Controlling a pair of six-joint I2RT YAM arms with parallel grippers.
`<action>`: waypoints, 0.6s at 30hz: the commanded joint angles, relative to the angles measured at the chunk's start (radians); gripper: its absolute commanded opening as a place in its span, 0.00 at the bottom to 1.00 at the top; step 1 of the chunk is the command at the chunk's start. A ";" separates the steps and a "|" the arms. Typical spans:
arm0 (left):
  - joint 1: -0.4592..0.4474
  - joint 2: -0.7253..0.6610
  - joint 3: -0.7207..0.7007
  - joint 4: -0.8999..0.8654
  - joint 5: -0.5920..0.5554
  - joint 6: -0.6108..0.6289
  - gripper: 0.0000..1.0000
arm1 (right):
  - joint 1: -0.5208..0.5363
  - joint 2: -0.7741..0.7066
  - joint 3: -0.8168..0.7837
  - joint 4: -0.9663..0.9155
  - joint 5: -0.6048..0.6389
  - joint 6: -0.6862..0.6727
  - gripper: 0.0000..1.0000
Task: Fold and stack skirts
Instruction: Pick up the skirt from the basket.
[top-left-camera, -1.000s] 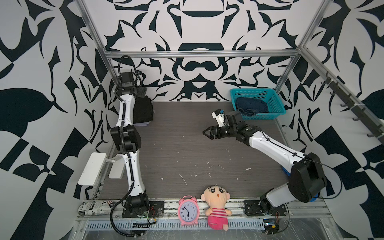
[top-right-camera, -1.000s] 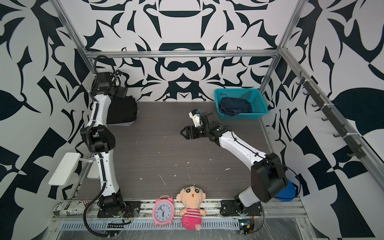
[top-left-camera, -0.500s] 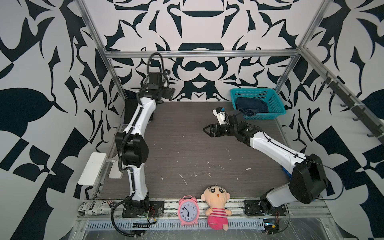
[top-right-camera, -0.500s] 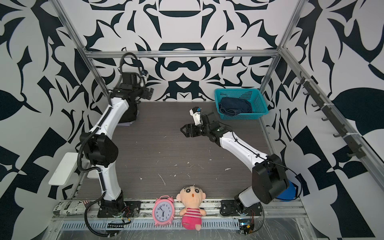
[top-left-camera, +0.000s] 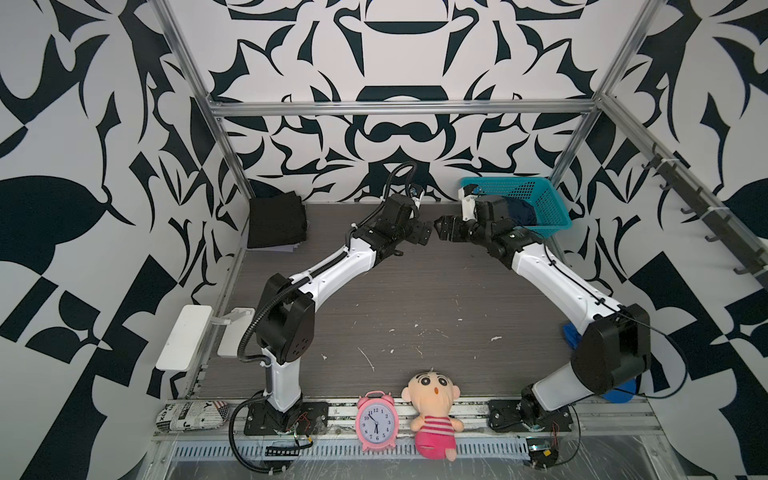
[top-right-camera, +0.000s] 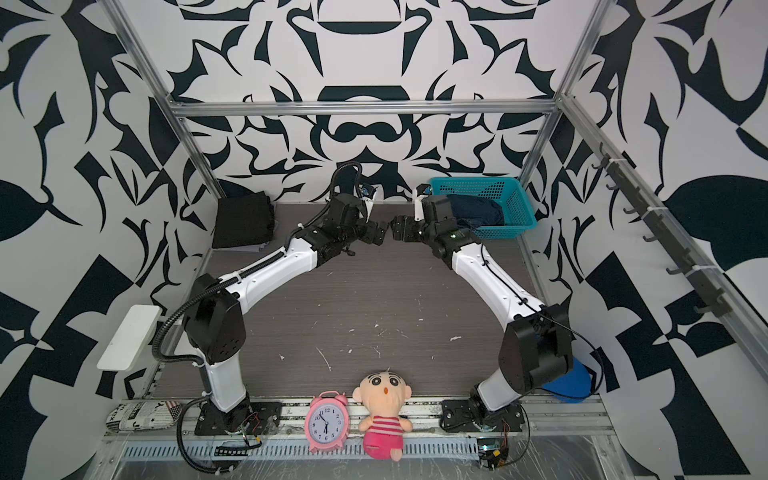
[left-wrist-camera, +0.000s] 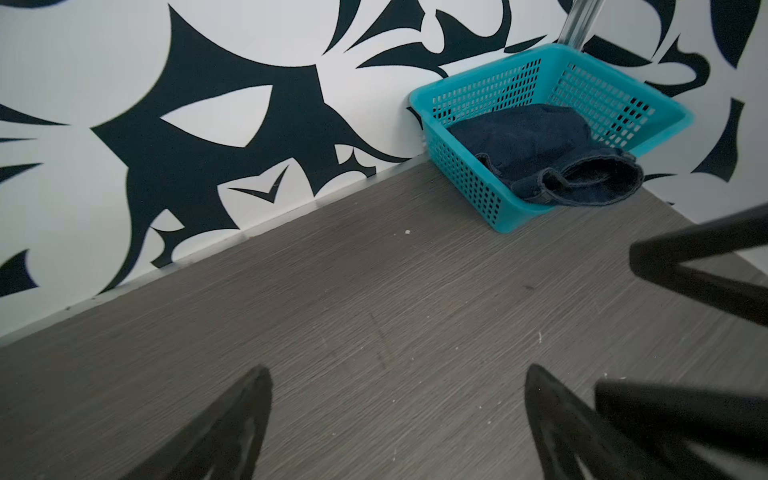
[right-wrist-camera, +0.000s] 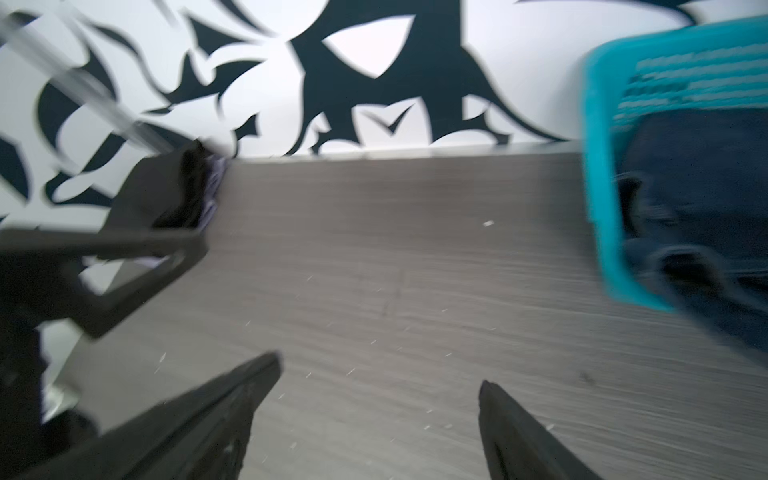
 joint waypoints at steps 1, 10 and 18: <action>-0.010 0.063 0.005 0.075 0.075 -0.114 0.96 | -0.036 -0.001 0.077 -0.044 0.070 -0.033 0.91; -0.041 0.169 0.074 0.075 0.138 -0.142 1.00 | -0.200 0.158 0.293 -0.203 0.191 -0.138 0.96; -0.041 0.266 0.197 -0.029 0.161 -0.130 0.99 | -0.299 0.363 0.484 -0.397 0.185 -0.162 0.97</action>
